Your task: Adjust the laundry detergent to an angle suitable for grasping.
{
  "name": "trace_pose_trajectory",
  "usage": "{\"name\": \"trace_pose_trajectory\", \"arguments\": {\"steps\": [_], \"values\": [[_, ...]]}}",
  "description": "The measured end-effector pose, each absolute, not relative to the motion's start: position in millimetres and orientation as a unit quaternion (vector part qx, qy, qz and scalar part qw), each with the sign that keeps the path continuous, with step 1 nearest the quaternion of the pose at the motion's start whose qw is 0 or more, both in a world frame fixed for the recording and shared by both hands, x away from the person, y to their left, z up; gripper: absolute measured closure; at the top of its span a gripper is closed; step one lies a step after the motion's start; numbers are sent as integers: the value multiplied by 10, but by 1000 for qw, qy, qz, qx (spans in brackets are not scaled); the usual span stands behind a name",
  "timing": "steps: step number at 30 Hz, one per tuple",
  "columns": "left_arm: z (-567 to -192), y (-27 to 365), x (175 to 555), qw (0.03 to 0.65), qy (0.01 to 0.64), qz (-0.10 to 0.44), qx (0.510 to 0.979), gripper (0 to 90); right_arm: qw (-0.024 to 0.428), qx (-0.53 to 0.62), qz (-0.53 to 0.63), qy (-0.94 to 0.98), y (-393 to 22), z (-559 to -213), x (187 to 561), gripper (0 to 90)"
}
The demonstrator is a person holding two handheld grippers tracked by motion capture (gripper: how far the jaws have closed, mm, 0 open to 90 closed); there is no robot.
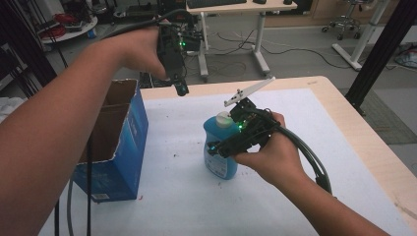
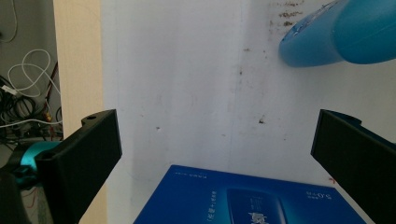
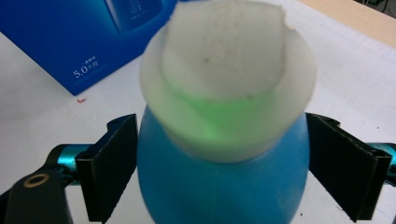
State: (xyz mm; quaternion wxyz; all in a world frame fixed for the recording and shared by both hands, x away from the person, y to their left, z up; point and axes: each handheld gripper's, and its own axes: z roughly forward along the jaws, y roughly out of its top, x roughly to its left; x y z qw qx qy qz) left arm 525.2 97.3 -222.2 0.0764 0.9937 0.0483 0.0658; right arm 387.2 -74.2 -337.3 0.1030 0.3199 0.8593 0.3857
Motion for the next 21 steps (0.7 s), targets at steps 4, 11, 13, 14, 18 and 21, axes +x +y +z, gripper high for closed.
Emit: {"name": "trace_pose_trajectory", "arguments": {"steps": [4, 11, 13, 14, 18, 21], "values": [[-2215, 979, 5253, 78, 47, 65, 994, 17, 106, 321, 384, 859, -730, -3405, 3879, 161], [-2222, 989, 5256, 76, 50, 68, 994, 17, 117, 323, 379, 859, -718, -3422, 3872, 185], [-2217, 989, 5257, 74, 47, 70, 994, 17, 120, 323, 379, 859, -715, -3424, 3870, 199], [-2220, 988, 5254, 75, 48, 71, 993, 17, 123, 324, 380, 858, -710, -3430, 3868, 199], [-2221, 984, 5252, 72, 46, 71, 994, 17, 125, 326, 378, 857, -708, -3435, 3862, 247], [-2216, 983, 5246, 74, 47, 71, 994, 17, 129, 326, 379, 857, -714, -3439, 3860, 248]]}}
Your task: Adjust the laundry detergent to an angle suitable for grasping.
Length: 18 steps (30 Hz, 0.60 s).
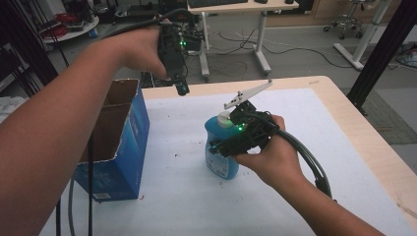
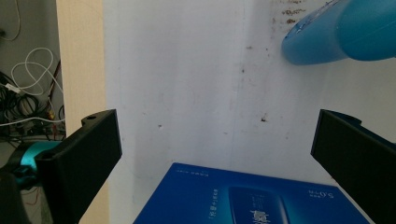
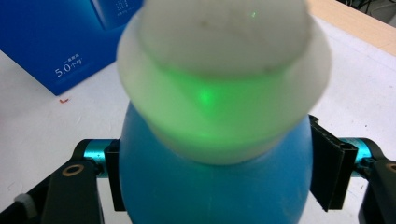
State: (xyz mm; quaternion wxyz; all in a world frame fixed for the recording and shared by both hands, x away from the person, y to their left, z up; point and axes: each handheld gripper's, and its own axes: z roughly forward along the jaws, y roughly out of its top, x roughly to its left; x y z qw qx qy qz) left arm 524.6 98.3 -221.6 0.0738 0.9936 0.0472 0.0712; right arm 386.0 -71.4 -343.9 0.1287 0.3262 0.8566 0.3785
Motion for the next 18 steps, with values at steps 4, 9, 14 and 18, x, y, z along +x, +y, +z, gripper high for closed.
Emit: {"name": "trace_pose_trajectory", "arguments": {"steps": [4, 9, 14, 18], "values": [[-2217, 982, 5246, 73, 47, 71, 994, 17, 130, 327, 379, 856, -718, -3443, 3856, 247], [-2206, 984, 5244, 75, 47, 71, 994, 17, 134, 326, 380, 855, -713, -3441, 3847, 259], [-2224, 981, 5247, 71, 47, 70, 994, 17, 133, 325, 380, 856, -709, -3448, 3849, 280], [-2230, 975, 5251, 72, 46, 70, 994, 17, 130, 321, 382, 857, -707, -3456, 3847, 298]]}}
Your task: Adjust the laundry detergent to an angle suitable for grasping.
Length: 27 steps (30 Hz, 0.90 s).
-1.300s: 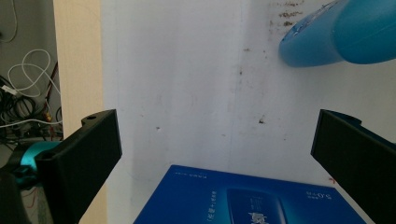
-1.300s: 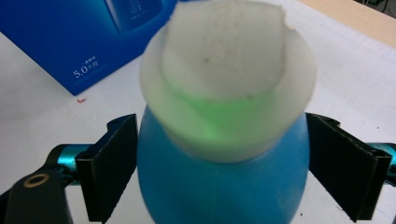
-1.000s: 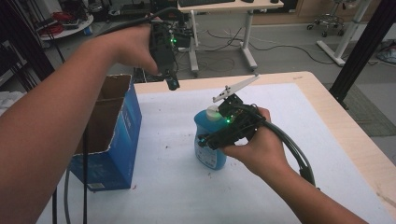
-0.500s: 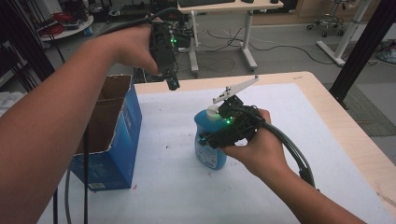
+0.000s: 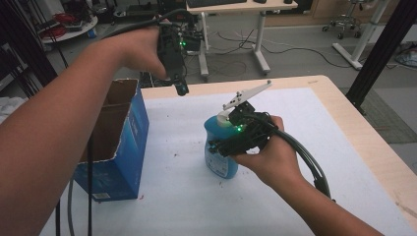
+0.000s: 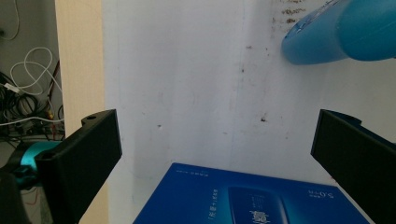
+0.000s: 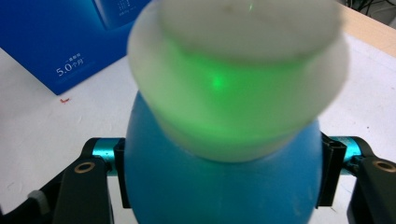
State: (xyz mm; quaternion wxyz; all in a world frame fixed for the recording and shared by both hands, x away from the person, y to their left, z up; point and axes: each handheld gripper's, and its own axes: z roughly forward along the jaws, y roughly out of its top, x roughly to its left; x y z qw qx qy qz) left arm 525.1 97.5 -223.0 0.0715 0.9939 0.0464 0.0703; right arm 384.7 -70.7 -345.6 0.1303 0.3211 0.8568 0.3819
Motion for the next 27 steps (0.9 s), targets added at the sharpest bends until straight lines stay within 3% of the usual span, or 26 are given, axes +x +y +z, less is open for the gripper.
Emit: {"name": "trace_pose_trajectory", "arguments": {"steps": [27], "values": [[-2266, 965, 5276, 69, 47, 68, 994, 17, 139, 314, 391, 854, -694, -3475, 3831, 439]]}}
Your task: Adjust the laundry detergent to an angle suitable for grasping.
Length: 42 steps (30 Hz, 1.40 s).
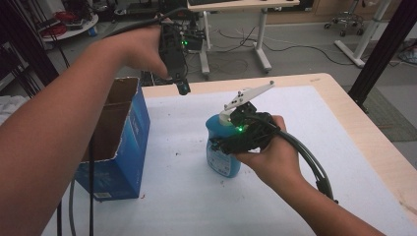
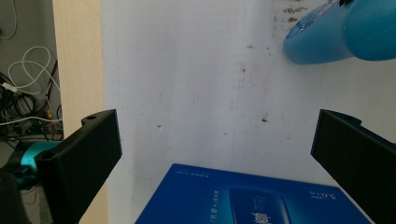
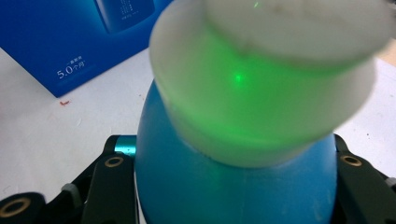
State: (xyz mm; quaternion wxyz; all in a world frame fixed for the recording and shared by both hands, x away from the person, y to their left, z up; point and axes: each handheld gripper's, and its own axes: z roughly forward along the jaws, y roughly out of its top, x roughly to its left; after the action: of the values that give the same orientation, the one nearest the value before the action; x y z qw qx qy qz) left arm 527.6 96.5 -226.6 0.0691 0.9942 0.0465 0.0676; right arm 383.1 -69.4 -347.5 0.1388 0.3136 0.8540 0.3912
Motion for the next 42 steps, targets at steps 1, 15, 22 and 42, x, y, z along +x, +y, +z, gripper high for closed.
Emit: {"name": "trace_pose_trajectory", "arguments": {"steps": [1, 15, 22, 42], "values": [[-2266, 965, 5276, 69, 47, 68, 994, 17, 139, 314, 391, 854, -694, -3475, 3831, 439], [-2266, 914, 5254, 69, 43, 65, 995, 17, 119, 243, 396, 878, -833, -3257, 3882, 443], [-2258, 885, 5218, 69, 41, 62, 995, 17, 75, 181, 395, 898, -860, -3261, 3907, 443], [-2271, 931, 5192, 66, 45, 61, 995, 17, 19, 66, 411, 909, -834, -3361, 3961, 443]]}}
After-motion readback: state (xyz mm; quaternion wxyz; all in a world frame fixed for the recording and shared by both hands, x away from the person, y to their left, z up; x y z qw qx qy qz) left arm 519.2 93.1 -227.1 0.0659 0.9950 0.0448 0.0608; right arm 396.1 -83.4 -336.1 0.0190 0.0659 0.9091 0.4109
